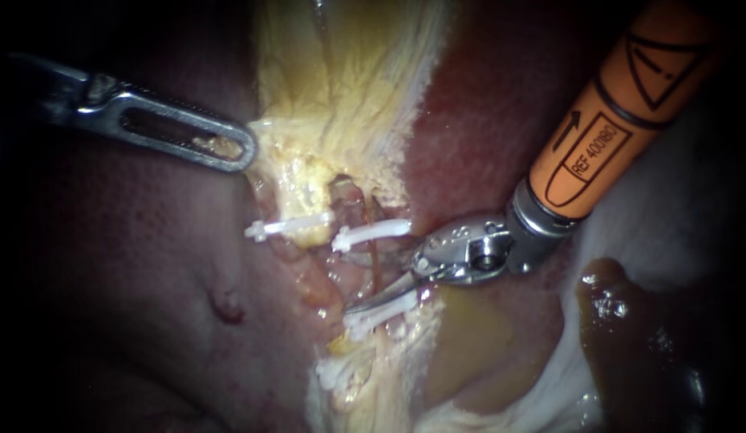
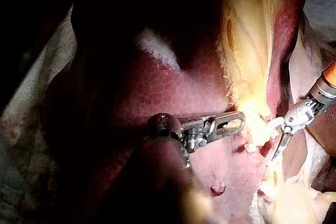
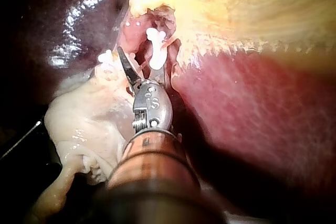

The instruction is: Go to the cutting position right tube

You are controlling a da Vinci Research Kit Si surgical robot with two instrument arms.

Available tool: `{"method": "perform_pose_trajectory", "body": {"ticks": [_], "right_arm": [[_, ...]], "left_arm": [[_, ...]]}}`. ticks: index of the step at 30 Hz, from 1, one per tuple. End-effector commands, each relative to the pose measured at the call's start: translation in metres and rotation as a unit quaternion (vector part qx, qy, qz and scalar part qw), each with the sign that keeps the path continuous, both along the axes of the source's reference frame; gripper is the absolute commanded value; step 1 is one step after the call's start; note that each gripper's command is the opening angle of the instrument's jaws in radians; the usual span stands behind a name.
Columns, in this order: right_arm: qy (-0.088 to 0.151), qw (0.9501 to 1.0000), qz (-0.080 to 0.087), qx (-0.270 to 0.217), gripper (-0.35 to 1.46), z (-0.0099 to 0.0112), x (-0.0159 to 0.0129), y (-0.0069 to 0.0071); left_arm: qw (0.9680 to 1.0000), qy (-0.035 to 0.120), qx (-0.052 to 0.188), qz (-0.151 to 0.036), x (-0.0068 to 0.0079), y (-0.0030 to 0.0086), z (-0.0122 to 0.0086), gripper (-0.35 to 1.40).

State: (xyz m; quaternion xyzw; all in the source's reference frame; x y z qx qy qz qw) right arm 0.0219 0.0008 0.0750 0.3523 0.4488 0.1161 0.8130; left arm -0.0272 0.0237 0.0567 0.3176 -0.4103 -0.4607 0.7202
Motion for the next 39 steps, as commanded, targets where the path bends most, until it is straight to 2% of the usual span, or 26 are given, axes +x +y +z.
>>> {"method": "perform_pose_trajectory", "body": {"ticks": [1,16,21,31,39], "right_arm": [[0.007,1.0,0.0,0.004,1.29,-0.0002,0.0,0.0],[0.07,0.997,-0.007,0.034,1.29,-0.0035,0.0007,-0.0009],[0.088,0.9951,-0.002,0.047,1.29,-0.0046,0.0011,-0.0012],[0.123,0.9901,-0.011,0.067,1.28,-0.0063,0.0016,-0.0014],[0.131,0.9886,-0.005,0.074,1.28,-0.0073,0.0018,-0.0011]], "left_arm": [[1.0,0.0,0.0,0.0,0.0,0.0,0.0001,-0.35],[1.0,0.0,0.0,0.0,0.0001,0.0001,0.0003,-0.35],[1.0,0.0,0.0,0.0,0.0001,0.0001,0.0004,-0.35],[1.0,0.0,0.0,0.001,0.0002,0.0001,0.0005,-0.35],[1.0,0.0,0.0,0.0,0.0002,0.0001,0.0006,-0.35]]}}
